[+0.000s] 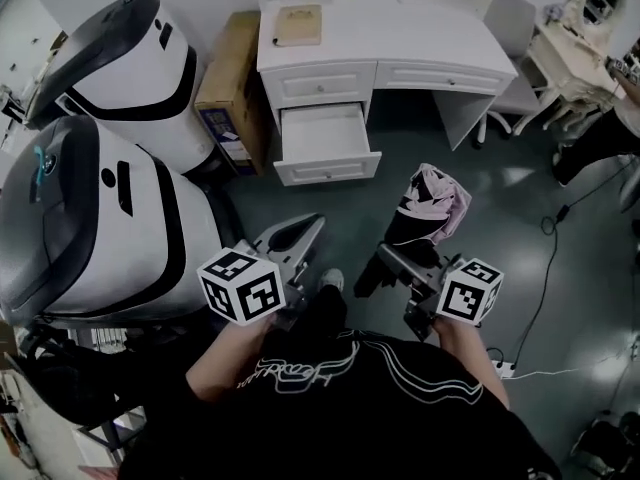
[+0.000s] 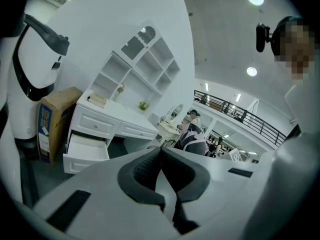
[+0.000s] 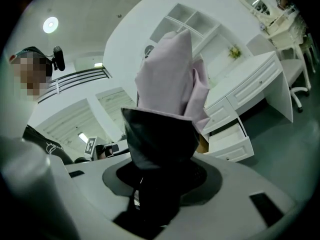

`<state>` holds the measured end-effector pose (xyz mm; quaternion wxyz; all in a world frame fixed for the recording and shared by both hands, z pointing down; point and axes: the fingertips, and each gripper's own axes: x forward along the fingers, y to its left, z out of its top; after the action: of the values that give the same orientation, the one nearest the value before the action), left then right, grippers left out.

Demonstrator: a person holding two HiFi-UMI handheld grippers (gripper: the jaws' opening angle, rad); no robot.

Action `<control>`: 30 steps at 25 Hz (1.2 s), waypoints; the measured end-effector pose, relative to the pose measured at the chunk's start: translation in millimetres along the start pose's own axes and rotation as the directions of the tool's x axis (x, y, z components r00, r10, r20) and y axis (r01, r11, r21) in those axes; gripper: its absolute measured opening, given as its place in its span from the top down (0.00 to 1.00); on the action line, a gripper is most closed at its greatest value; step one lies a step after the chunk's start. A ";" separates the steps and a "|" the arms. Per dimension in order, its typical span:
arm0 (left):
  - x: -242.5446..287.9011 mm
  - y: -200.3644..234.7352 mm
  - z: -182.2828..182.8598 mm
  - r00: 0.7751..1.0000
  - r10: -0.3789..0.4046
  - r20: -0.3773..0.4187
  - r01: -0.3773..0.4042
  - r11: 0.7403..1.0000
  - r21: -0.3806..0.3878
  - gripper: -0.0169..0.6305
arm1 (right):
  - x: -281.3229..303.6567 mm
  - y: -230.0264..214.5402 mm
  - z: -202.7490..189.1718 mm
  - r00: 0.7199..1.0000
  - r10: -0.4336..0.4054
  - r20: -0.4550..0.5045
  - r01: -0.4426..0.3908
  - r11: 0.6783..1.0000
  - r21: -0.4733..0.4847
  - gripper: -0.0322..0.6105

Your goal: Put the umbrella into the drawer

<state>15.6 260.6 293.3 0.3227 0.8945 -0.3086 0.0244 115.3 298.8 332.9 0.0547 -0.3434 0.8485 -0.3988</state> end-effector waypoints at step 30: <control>174.7 279.1 98.0 0.983 0.158 -0.093 -0.172 0.970 -0.171 0.94 | 256.1 -221.2 147.9 0.967 -0.046 -0.251 0.019 0.994 -0.110 0.63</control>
<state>-16.9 -58.9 415.2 0.4101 0.8316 -0.3698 0.0588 94.7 -54.8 437.4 -0.0789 -0.3060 0.8630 -0.3943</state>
